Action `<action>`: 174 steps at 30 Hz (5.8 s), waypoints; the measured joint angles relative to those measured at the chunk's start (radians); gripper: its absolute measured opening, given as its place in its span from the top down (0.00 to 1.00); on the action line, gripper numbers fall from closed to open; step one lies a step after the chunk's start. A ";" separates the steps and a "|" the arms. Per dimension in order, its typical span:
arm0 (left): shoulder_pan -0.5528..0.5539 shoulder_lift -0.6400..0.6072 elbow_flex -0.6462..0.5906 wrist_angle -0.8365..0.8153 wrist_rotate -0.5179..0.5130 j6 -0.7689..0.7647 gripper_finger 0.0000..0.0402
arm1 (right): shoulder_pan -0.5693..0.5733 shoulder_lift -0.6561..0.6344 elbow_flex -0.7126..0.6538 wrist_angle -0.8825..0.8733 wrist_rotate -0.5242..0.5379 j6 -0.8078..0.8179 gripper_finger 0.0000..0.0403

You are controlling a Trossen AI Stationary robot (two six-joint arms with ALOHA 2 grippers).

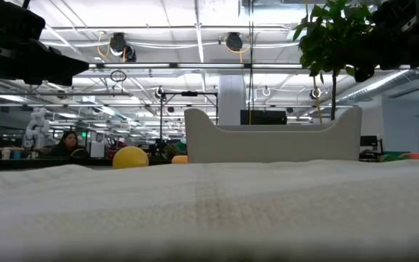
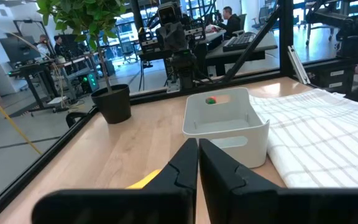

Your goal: Pick and placing Produce into tupperware

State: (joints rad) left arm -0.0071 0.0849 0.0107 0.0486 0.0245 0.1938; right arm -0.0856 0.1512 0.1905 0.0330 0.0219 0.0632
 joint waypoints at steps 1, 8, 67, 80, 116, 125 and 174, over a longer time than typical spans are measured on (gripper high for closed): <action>0.000 0.000 0.000 0.000 0.000 0.000 0.95 | 0.000 0.000 0.000 0.000 0.000 0.000 1.00; 0.000 0.000 0.000 0.000 0.000 0.000 0.95 | 0.000 0.000 0.000 0.000 0.000 0.000 1.00; 0.000 0.000 0.000 0.009 0.000 -0.002 0.95 | 0.000 0.000 0.000 0.000 0.000 0.000 1.00; 0.000 0.000 0.000 0.112 0.000 -0.143 0.95 | 0.000 0.000 0.000 0.000 0.000 0.000 1.00; 0.404 0.617 0.360 0.256 0.292 -0.057 0.99 | 0.000 0.000 0.000 0.072 0.003 -0.106 1.00; 0.539 0.913 0.552 0.211 0.577 -0.069 0.99 | 0.000 0.000 0.000 0.075 0.003 -0.131 1.00; 0.301 1.697 1.309 -0.724 0.071 0.895 0.97 | 0.000 0.020 0.000 0.046 0.004 -0.129 1.00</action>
State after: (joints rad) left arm 0.2943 1.7814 1.3201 -0.6757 0.0951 1.0889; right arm -0.0855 0.1717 0.1905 0.0785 0.0255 -0.0656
